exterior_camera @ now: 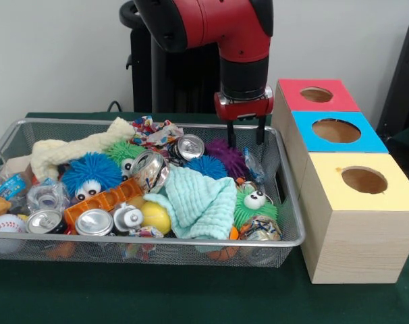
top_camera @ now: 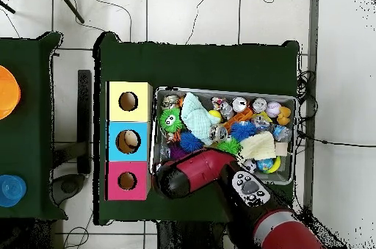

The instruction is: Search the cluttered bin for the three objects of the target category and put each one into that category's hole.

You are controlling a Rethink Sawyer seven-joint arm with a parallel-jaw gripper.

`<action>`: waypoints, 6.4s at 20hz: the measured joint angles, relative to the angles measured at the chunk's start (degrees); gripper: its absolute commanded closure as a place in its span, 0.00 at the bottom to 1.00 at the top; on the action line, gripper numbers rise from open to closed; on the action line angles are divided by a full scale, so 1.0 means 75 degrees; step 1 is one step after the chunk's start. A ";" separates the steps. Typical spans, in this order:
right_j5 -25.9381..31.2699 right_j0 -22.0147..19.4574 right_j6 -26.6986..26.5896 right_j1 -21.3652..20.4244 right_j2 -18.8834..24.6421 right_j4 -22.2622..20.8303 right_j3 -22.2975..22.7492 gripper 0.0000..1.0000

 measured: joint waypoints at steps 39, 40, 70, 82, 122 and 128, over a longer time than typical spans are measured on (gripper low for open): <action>-0.0899 0.0075 -0.0002 0.0421 -0.0203 0.0000 -0.0028 0.00; -0.0908 0.0093 -0.0002 0.0420 -0.0219 0.0002 -0.0028 0.00; -0.3233 0.1019 -0.0002 0.0380 -0.1509 0.0008 -0.0030 0.00; -0.4303 0.1444 0.0000 0.0475 -0.2111 0.0019 -0.0030 0.00; -0.4320 0.1182 0.0000 0.0228 -0.1940 0.0017 0.0030 1.00; -0.4060 0.0727 0.0000 -0.0288 -0.1551 0.0014 0.0095 1.00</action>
